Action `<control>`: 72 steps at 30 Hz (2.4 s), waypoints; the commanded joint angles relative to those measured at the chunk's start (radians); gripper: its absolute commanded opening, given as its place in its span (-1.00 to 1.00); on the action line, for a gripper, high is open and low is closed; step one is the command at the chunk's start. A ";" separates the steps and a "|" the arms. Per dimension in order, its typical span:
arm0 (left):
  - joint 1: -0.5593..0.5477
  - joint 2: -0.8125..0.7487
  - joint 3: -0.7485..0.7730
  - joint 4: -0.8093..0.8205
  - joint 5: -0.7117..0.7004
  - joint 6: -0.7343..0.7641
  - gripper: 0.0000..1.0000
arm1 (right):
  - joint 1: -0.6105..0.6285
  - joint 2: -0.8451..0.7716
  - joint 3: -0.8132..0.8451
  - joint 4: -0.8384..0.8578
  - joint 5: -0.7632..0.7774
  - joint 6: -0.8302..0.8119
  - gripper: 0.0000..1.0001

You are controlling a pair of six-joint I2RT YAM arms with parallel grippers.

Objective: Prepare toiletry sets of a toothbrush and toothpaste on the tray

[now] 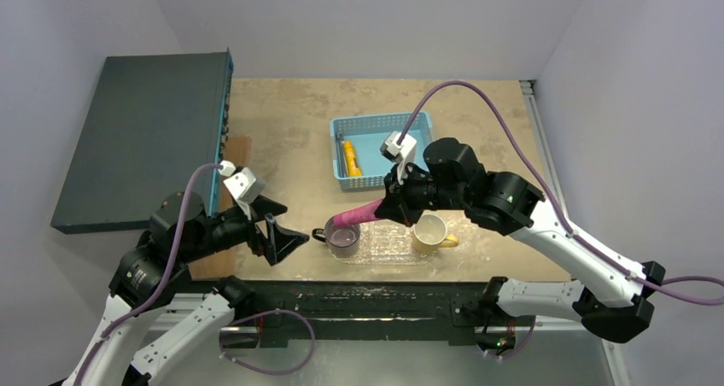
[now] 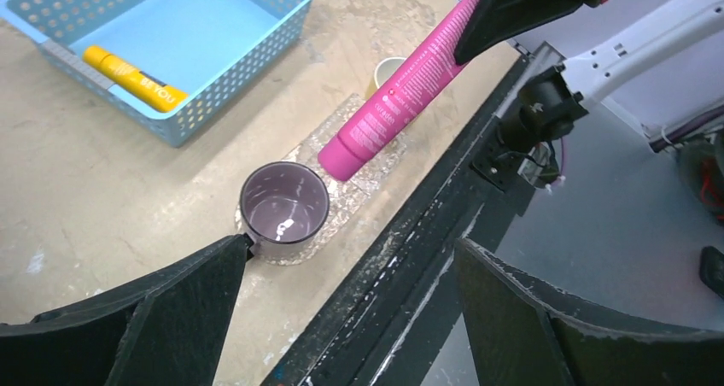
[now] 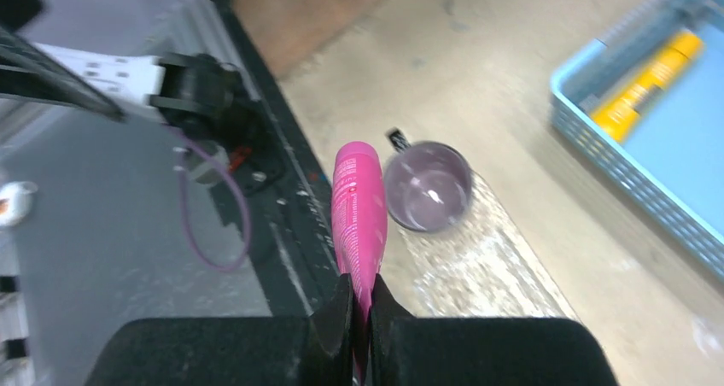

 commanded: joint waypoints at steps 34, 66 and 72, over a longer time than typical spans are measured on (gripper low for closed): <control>-0.001 -0.020 -0.091 0.051 -0.198 0.021 1.00 | 0.125 0.311 0.250 -0.459 0.535 0.026 -1.00; 0.000 -0.020 -0.096 0.048 -0.207 0.025 1.00 | 0.124 0.342 0.189 -0.411 0.511 0.000 -1.00; -0.001 -0.017 -0.096 0.048 -0.206 0.024 1.00 | 0.123 0.340 0.171 -0.413 0.523 -0.002 -1.00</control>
